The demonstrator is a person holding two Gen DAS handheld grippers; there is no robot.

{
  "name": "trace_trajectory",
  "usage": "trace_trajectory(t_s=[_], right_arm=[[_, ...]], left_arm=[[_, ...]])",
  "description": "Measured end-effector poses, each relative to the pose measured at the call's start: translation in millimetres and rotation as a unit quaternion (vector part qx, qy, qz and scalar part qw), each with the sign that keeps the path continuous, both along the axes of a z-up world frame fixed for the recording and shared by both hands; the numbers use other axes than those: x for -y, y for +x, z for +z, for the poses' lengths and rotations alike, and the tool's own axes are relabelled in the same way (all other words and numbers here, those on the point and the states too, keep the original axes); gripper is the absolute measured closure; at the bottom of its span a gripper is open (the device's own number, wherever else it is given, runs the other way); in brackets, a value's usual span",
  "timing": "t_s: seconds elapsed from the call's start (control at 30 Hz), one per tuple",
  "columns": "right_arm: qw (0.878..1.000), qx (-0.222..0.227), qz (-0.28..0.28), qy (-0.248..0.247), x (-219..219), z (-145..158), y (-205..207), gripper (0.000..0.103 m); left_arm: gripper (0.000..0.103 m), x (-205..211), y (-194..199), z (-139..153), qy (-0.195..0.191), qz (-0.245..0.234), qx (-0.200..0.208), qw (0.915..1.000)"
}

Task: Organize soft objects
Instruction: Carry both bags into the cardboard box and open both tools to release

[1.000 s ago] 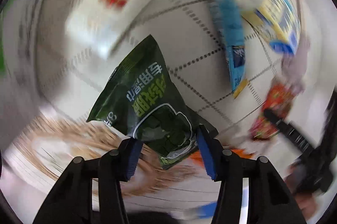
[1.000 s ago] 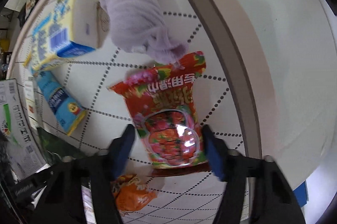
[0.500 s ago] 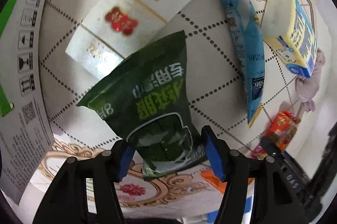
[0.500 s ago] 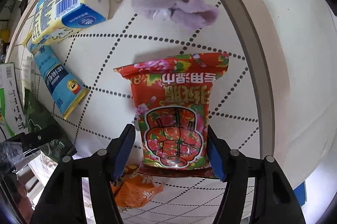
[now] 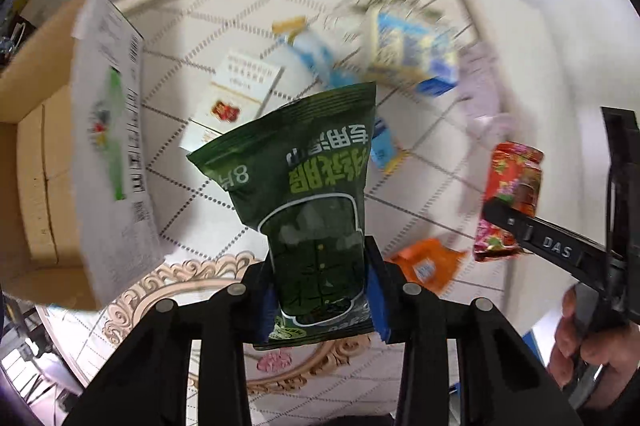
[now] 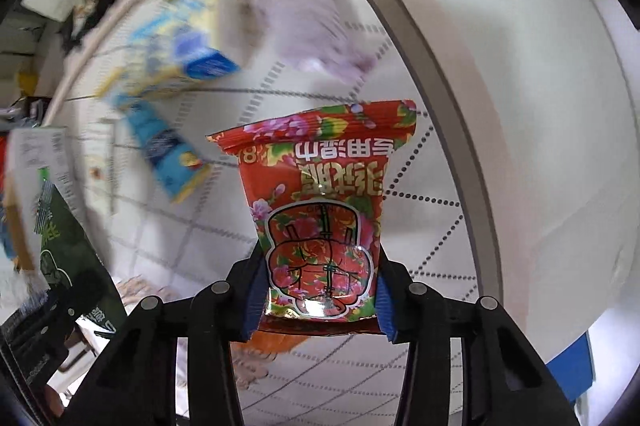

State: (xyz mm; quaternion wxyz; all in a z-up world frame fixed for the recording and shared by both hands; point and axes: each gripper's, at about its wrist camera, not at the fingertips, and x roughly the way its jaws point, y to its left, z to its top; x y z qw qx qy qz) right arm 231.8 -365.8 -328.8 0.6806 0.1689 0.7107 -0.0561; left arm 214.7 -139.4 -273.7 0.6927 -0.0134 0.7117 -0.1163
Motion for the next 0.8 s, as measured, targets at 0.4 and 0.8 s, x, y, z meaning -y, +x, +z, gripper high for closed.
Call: trace_trajectory(t_s=[0.4, 0.8], right_arm=[[0.979, 0.108, 0.136, 0.107, -158.6, 143.4, -34.2, 0.056], [0.973, 0.065, 0.195, 0.104, -351.7, 113.2, 25.7, 0.056]], left_arm=[[0.07, -96.1, -18.0, 89.8, -0.035, 0.065, 0.044, 0.9963], [0.07, -250.1, 63.5, 52.3, 0.002, 0.099, 0.012, 0.995]])
